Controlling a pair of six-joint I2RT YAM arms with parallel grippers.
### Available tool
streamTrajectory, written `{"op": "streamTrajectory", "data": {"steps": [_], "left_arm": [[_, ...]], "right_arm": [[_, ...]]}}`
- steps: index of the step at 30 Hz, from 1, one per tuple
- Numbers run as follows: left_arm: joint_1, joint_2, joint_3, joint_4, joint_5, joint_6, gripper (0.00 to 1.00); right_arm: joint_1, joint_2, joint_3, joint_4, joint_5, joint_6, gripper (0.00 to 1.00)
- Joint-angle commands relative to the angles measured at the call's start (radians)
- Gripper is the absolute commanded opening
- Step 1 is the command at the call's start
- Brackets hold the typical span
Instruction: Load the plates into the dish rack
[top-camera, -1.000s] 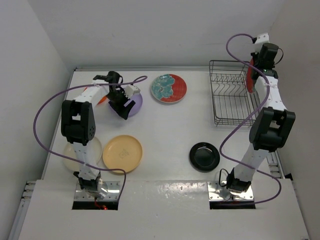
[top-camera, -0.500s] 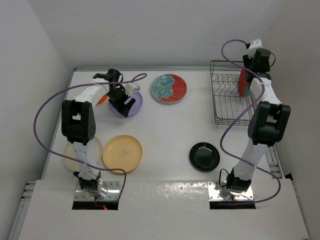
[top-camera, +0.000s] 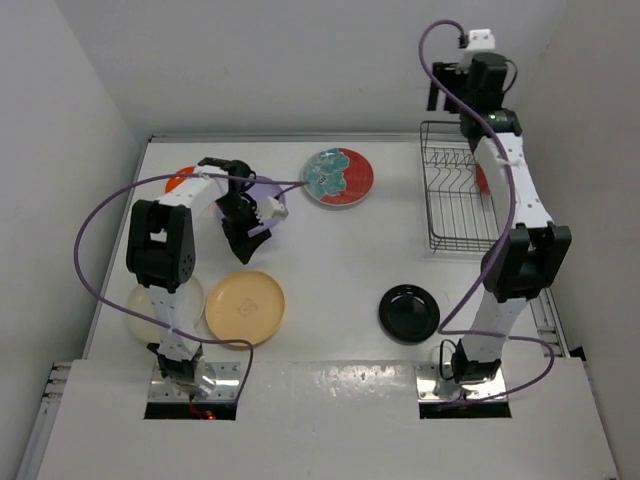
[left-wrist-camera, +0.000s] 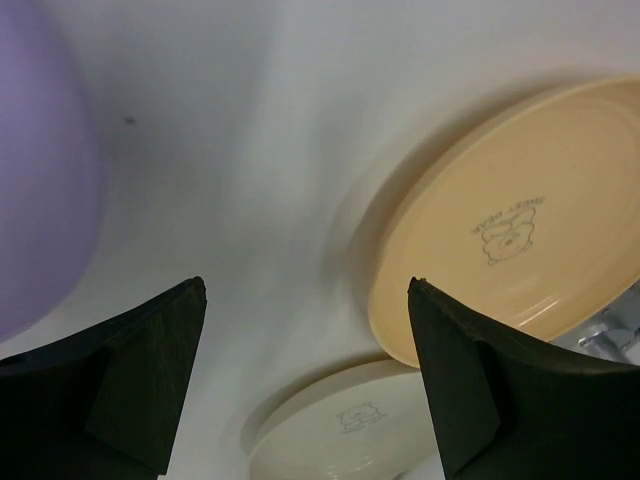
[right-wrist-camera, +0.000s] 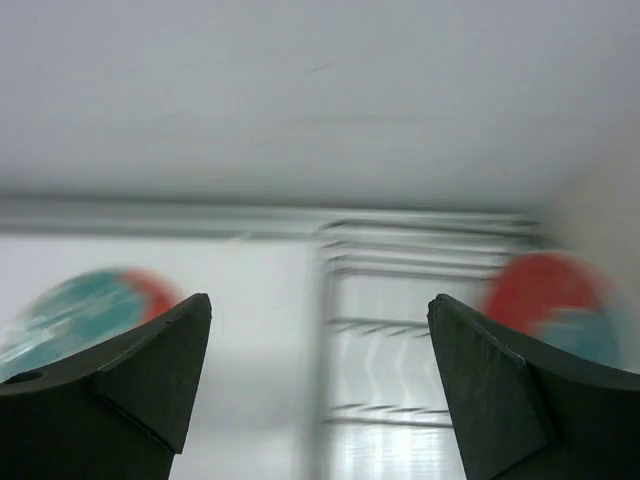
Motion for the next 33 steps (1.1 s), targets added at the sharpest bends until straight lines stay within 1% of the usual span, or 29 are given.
{"op": "streamTrajectory", "data": {"steps": [1,3,4,5,6,7,9,12,13,14,15,16,17,18,20,22,24,25,27,28,31,33], "left_arm": [[-0.036,-0.077,-0.079,-0.025,-0.071,0.078,0.87],[-0.047,-0.086,-0.140,0.021,-0.104,0.066,0.87],[-0.047,-0.086,-0.157,0.035,-0.113,0.057,0.87],[-0.047,-0.097,-0.188,0.057,-0.127,0.056,0.87],[-0.047,-0.097,-0.202,0.070,-0.127,0.046,0.87],[-0.036,-0.097,-0.214,0.081,-0.138,0.046,0.87],[-0.036,-0.109,-0.237,0.090,-0.138,0.035,0.87],[-0.027,-0.120,-0.261,0.101,-0.138,0.026,0.87],[-0.027,-0.120,-0.262,0.101,-0.138,0.026,0.87],[-0.027,-0.120,-0.274,0.110,-0.138,0.026,0.87],[-0.027,-0.120,-0.283,0.110,-0.138,0.026,0.87],[-0.027,-0.120,-0.283,0.119,-0.138,0.026,0.87],[-0.027,-0.120,-0.283,0.119,-0.147,0.017,0.87],[-0.027,-0.120,-0.283,0.119,-0.147,0.017,0.87],[-0.027,-0.120,-0.283,0.119,-0.147,0.017,0.87],[-0.027,-0.111,-0.265,0.119,-0.147,0.007,0.87],[-0.027,-0.111,-0.265,0.119,-0.147,0.007,0.87],[-0.027,-0.101,-0.256,0.119,-0.147,0.007,0.87],[-0.027,-0.101,-0.255,0.119,-0.147,-0.002,0.87],[-0.027,-0.101,-0.255,0.128,-0.147,-0.002,0.87],[-0.027,-0.101,-0.255,0.128,-0.138,-0.013,0.87],[-0.027,-0.101,-0.255,0.128,-0.138,-0.013,0.87]], "right_arm": [[0.139,0.019,-0.101,-0.110,-0.217,0.289,0.87],[0.168,0.055,-0.135,-0.101,-0.273,0.359,0.86],[0.182,0.119,-0.132,-0.098,-0.285,0.469,0.86],[0.191,0.142,-0.132,-0.078,-0.337,0.505,0.86],[0.190,0.184,-0.127,-0.070,-0.343,0.537,0.86],[0.191,0.202,-0.129,-0.070,-0.348,0.659,0.86],[0.190,0.270,-0.130,-0.064,-0.342,0.722,0.86],[0.191,0.325,-0.141,-0.064,-0.293,0.773,0.86],[0.193,0.351,-0.155,-0.046,-0.291,0.801,0.84],[0.185,0.356,-0.175,-0.032,-0.297,0.831,0.84],[0.187,0.365,-0.184,-0.001,-0.311,0.842,0.82],[0.185,0.374,-0.202,0.019,-0.366,0.862,0.80],[0.184,0.398,-0.204,0.051,-0.388,0.882,0.77],[0.187,0.414,-0.205,0.047,-0.403,0.884,0.77],[0.198,0.454,-0.189,0.041,-0.400,0.895,0.74],[0.196,0.486,-0.186,0.068,-0.412,0.921,0.67],[0.196,0.533,-0.166,0.086,-0.444,0.971,0.55],[0.189,0.546,-0.160,0.088,-0.449,0.987,0.44],[0.178,0.570,-0.152,0.090,-0.452,1.020,0.34],[0.178,0.583,-0.152,0.102,-0.454,1.037,0.21],[0.159,0.594,-0.144,0.105,-0.457,1.057,0.01],[0.155,0.571,-0.149,0.122,-0.458,1.042,0.00]]}}
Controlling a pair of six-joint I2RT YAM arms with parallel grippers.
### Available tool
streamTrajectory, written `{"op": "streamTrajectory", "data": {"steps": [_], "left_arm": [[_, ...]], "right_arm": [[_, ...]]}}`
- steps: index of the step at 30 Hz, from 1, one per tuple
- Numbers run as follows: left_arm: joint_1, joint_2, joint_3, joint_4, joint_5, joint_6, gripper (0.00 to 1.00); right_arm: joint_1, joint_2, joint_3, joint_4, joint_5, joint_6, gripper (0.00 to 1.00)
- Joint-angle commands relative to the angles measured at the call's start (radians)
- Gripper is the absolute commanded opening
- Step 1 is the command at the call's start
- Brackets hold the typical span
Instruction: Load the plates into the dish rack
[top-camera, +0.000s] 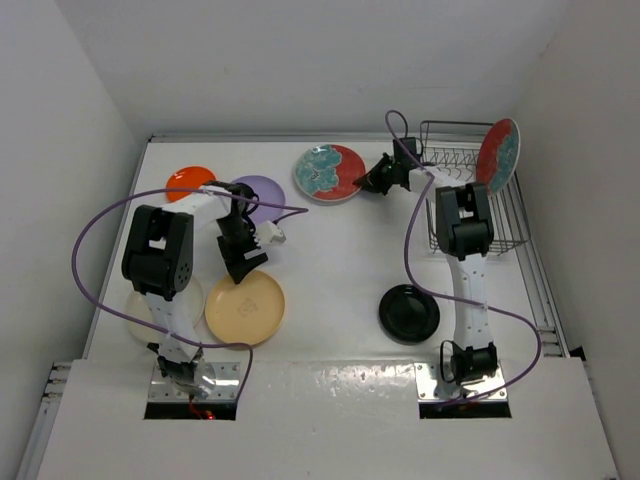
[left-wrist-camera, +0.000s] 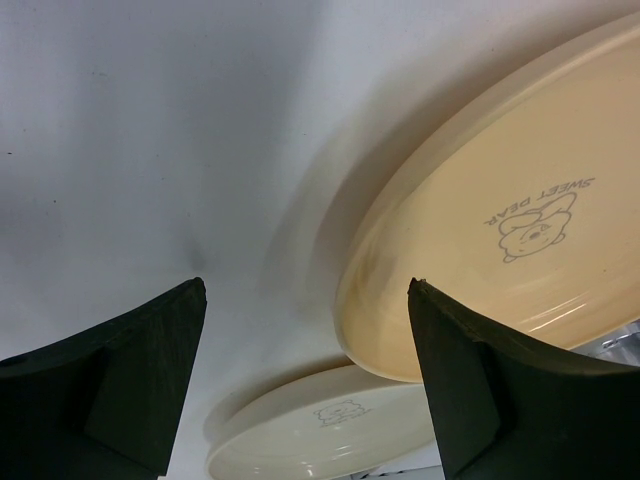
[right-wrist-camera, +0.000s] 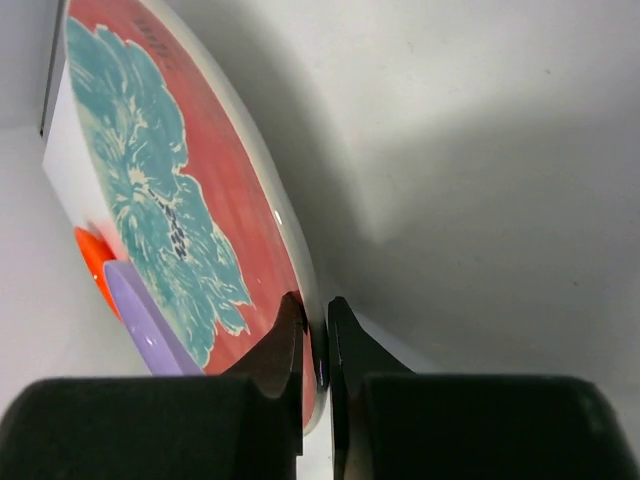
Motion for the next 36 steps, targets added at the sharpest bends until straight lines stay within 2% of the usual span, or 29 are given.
{"op": "streamTrajectory", "data": {"steps": [1,3,4,7,10,14,17,22,24,25,27,28,30,31,36], "left_arm": [[0.006,-0.029,0.023,-0.003,0.019,-0.015,0.87],[0.006,-0.029,0.023,-0.003,0.019,-0.015,0.87],[0.006,-0.029,0.032,-0.003,0.019,-0.015,0.86],[0.006,-0.018,0.043,-0.003,0.019,-0.015,0.86],[-0.003,-0.009,0.066,-0.003,0.010,-0.015,0.86],[-0.003,0.000,0.087,-0.003,0.010,-0.006,0.86],[-0.012,0.000,0.087,-0.003,0.001,-0.006,0.86],[-0.012,0.000,0.096,-0.003,0.001,0.003,0.86],[-0.012,0.000,0.096,-0.003,0.001,0.003,0.86],[-0.012,0.000,0.096,-0.003,0.001,0.003,0.86],[-0.012,0.000,0.096,-0.003,0.001,0.003,0.86],[-0.012,0.000,0.096,-0.003,0.001,0.003,0.86],[-0.012,0.000,0.096,-0.003,0.001,0.003,0.86],[-0.012,0.000,0.096,-0.003,0.001,0.003,0.86],[-0.012,0.000,0.096,-0.003,0.001,0.013,0.86]], "right_arm": [[-0.008,-0.029,0.010,-0.027,0.062,-0.041,0.00],[-0.005,-0.066,0.047,-0.040,0.087,-0.107,0.00],[-0.002,-0.138,0.057,-0.063,0.105,-0.208,0.00],[-0.005,-0.241,0.117,-0.083,0.185,-0.334,0.00],[-0.039,-0.356,0.163,-0.065,0.200,-0.402,0.00],[-0.083,-0.474,0.301,-0.108,0.226,-0.573,0.00],[-0.143,-0.523,0.323,-0.128,0.266,-0.638,0.00],[-0.273,-0.623,0.320,-0.151,0.349,-0.779,0.00],[-0.296,-0.645,0.305,-0.143,0.425,-0.825,0.00],[-0.321,-0.672,0.297,-0.134,0.447,-0.920,0.00],[-0.344,-0.683,0.289,-0.126,0.510,-0.980,0.00],[-0.355,-0.689,0.276,-0.117,0.521,-1.090,0.00],[-0.369,-0.702,0.243,-0.096,0.552,-1.182,0.00],[-0.373,-0.709,0.176,-0.050,0.558,-1.220,0.00],[-0.402,-0.719,0.070,0.018,0.527,-1.290,0.00]]}}
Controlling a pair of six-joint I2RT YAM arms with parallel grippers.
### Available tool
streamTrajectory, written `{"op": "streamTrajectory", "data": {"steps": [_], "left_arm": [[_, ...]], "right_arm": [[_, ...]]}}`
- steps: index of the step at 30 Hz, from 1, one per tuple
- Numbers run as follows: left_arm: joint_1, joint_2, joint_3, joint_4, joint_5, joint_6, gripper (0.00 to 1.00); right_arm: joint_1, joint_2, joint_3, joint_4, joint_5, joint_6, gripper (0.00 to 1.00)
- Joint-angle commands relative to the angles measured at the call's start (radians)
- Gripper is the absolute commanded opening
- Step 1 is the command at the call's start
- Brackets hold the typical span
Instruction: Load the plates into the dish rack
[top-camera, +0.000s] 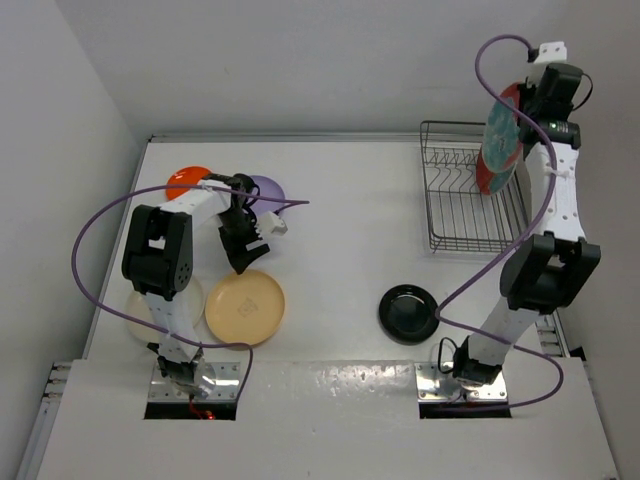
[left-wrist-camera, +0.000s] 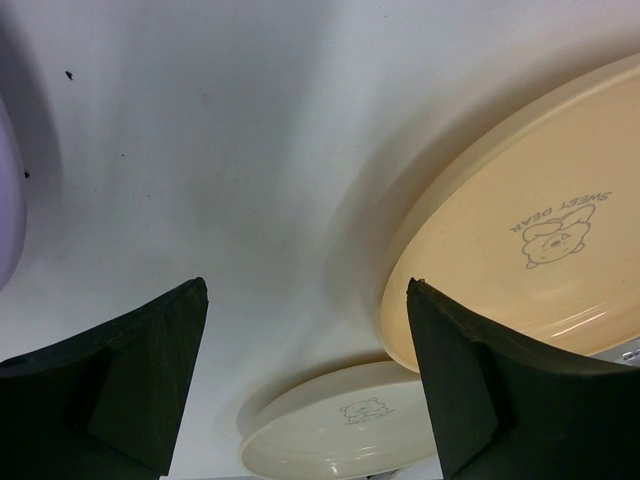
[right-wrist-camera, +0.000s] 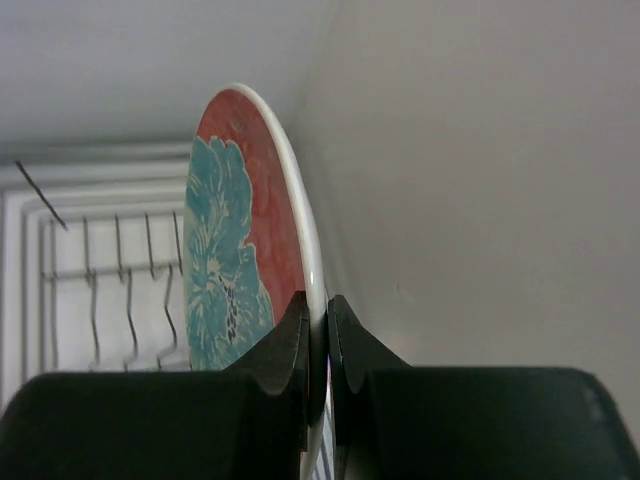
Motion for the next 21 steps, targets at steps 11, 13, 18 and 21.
{"op": "streamTrajectory", "data": {"steps": [11,13,18,21], "left_arm": [[-0.006,-0.020,0.020,-0.108,0.012,0.080,0.83],[-0.006,-0.020,0.020,-0.139,0.012,0.098,0.83],[-0.006,-0.020,0.020,-0.189,0.022,0.149,0.83],[-0.006,-0.020,0.020,-0.199,0.022,0.160,0.83]], "right_arm": [[0.012,0.022,-0.074,0.398,0.117,-0.239,0.00],[0.017,0.028,-0.064,0.401,0.093,-0.236,0.00],[0.035,0.062,-0.056,0.444,0.109,-0.285,0.00],[0.049,0.070,-0.028,0.459,0.105,-0.311,0.00]]}}
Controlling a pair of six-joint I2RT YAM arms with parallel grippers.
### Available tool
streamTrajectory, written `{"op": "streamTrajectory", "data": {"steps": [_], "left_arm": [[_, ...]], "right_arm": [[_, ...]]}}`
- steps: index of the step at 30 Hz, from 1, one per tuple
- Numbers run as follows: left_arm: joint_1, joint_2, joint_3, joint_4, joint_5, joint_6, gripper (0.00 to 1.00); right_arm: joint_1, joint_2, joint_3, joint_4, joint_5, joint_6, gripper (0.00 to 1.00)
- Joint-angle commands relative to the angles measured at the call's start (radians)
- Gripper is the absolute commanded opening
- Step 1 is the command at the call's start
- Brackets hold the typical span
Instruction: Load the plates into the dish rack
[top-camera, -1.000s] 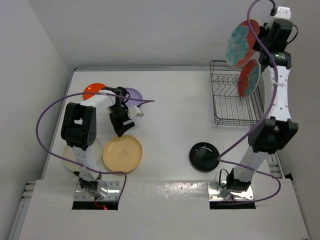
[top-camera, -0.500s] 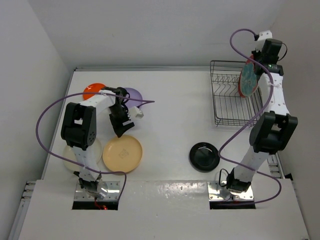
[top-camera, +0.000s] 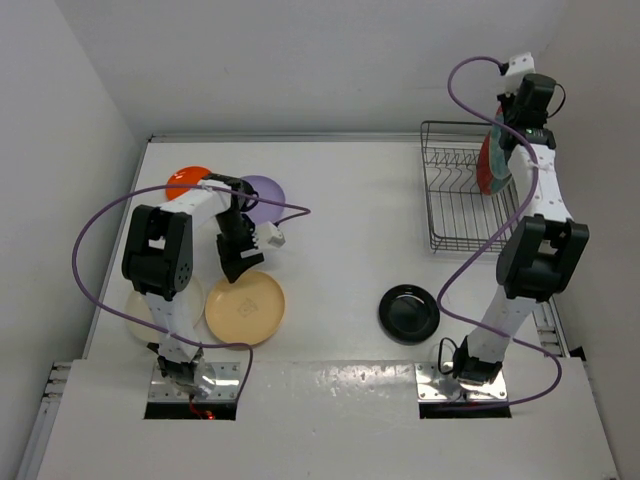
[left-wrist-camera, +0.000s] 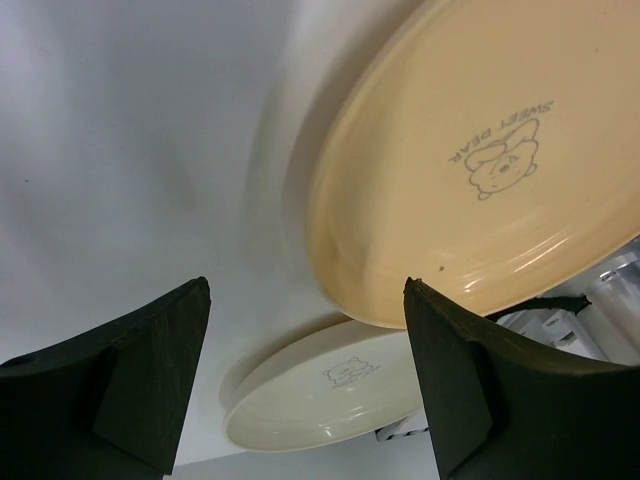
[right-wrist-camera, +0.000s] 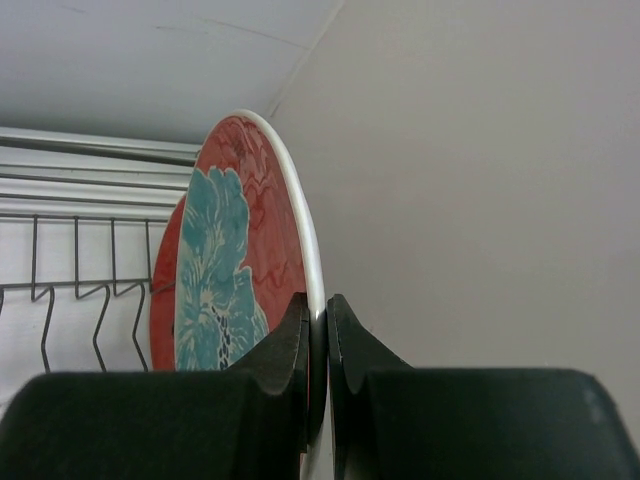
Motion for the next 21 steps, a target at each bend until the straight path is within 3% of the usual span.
{"op": "streamTrajectory", "data": {"steps": [1,14,21], "left_arm": [[-0.006,-0.020,0.020,-0.051,0.018,0.048,0.83],[-0.026,0.009,-0.088,0.035,0.038,0.000,0.83],[-0.026,0.009,-0.109,0.044,0.057,0.000,0.79]], "right_arm": [[0.017,-0.022,0.096,0.253,0.033,-0.080,0.00],[0.029,-0.019,-0.131,0.249,-0.005,0.061,0.00],[0.026,0.027,-0.130,0.232,-0.008,0.161,0.00]]}}
